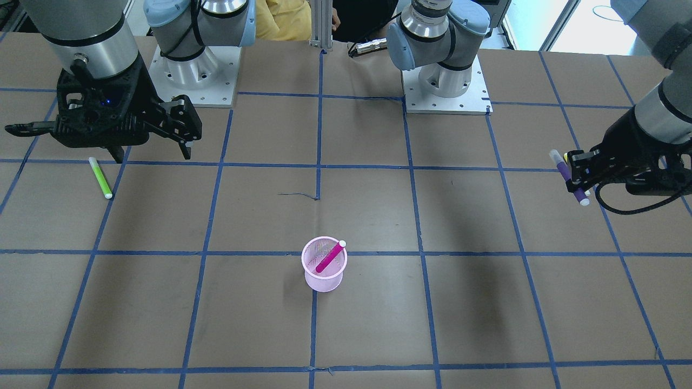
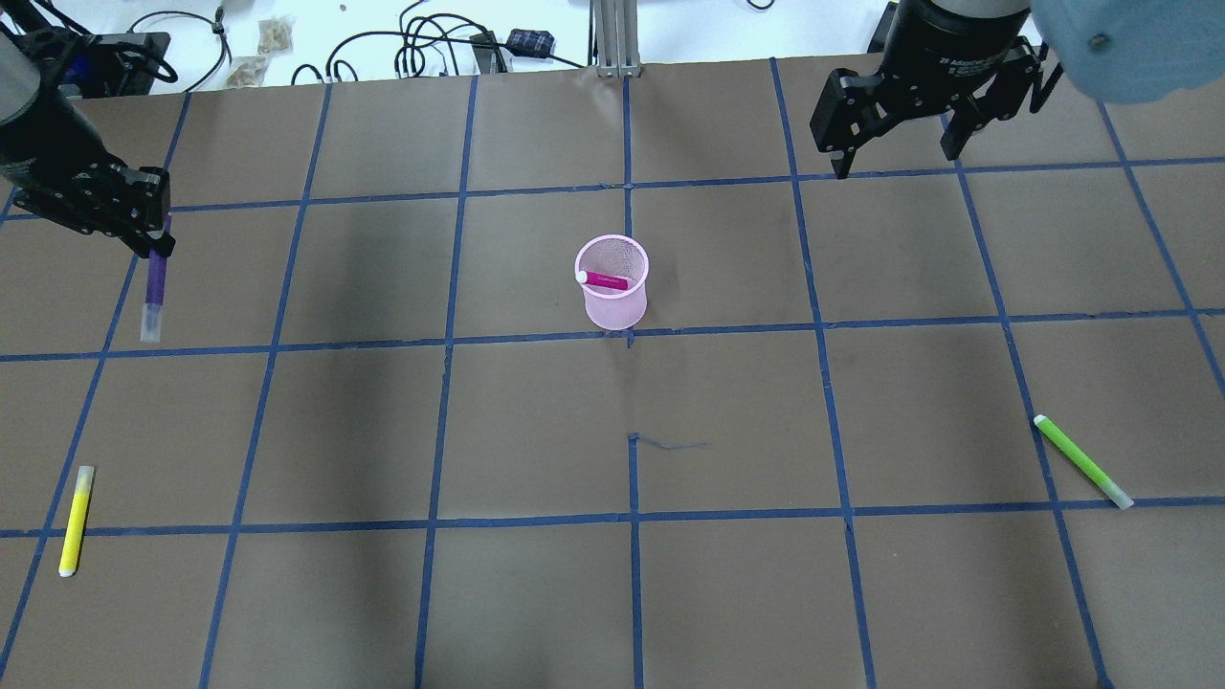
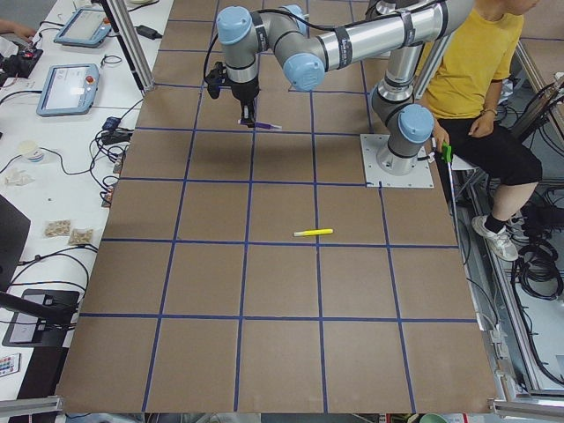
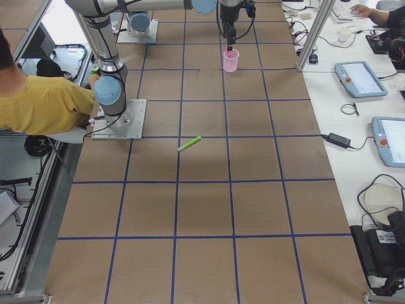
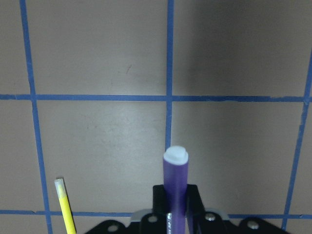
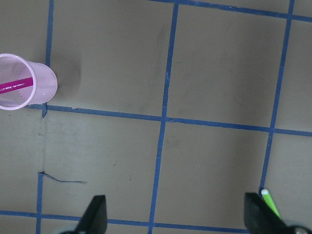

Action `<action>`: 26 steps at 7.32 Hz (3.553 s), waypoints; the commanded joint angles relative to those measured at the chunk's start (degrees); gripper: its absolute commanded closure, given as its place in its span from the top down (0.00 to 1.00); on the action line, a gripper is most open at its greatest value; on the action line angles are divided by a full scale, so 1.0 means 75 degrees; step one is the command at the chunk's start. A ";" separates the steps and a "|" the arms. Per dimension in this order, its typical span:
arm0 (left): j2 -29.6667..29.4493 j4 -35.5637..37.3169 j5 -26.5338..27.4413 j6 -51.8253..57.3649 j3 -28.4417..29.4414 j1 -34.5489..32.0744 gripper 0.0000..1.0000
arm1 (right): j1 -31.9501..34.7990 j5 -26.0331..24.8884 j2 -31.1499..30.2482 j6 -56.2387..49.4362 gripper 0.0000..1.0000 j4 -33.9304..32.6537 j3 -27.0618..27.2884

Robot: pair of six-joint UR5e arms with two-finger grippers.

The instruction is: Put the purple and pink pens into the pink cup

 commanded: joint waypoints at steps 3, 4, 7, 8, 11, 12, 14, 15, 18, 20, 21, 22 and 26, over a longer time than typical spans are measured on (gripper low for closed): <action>-0.0117 0.1203 -0.0547 -0.1747 -0.0114 -0.1609 0.00 | 0.0009 0.0012 -0.0001 -0.0012 1.00 0.0012 0.0094; -0.0153 0.2291 -0.0548 -0.1940 -0.0185 -0.2337 0.00 | -0.0003 0.0012 -0.0001 -0.0012 1.00 0.0023 0.0094; -0.0421 0.4893 -0.0990 -0.3575 -0.0710 -0.3651 0.00 | 0.0009 0.0000 0.0010 0.0011 1.00 0.0023 0.0106; -0.0585 0.6273 -0.0993 -0.4174 -0.1131 -0.4074 0.00 | 0.0009 0.0012 0.0011 0.0012 1.00 0.0000 0.0106; -0.1054 0.8311 -0.0947 -0.5383 -0.1825 -0.4661 0.00 | 0.0009 0.0012 0.0022 -0.0035 1.00 -0.0035 0.0106; -0.1334 0.9033 -0.0935 -0.5410 -0.1931 -0.4769 0.00 | -0.0003 0.0000 0.0022 -0.0047 1.00 -0.0059 0.0106; -0.1896 0.9773 -0.0935 -0.5796 -0.1944 -0.4805 0.00 | -0.0003 0.0000 0.0022 -0.0059 1.00 -0.0059 0.0094; -0.2154 1.0034 -0.0923 -0.5762 -0.1955 -0.4886 0.00 | -0.0003 0.0000 0.0022 -0.0059 1.00 -0.0059 0.0094; -0.2333 1.0692 -0.0490 -0.5668 -0.2201 -0.5203 0.00 | -0.0015 0.0012 0.0022 -0.0059 1.00 -0.0047 0.0106; -0.2227 1.0855 -0.0466 -0.5633 -0.2644 -0.5204 0.02 | -0.0015 0.0012 0.0022 -0.0059 1.00 -0.0035 0.0106; -0.2227 1.0996 -0.0454 -0.5552 -0.2740 -0.5192 0.03 | -0.0026 0.0012 0.0011 -0.0059 1.00 -0.0035 0.0106; -0.2239 1.0998 -0.0454 -0.5528 -0.2740 -0.5203 0.07 | -0.0026 0.0012 0.0022 -0.0047 1.00 -0.0024 0.0106; -0.2216 1.0870 0.0026 -0.5364 -0.2729 -0.5204 0.95 | -0.0026 0.0012 0.0022 -0.0059 1.00 -0.0024 0.0106</action>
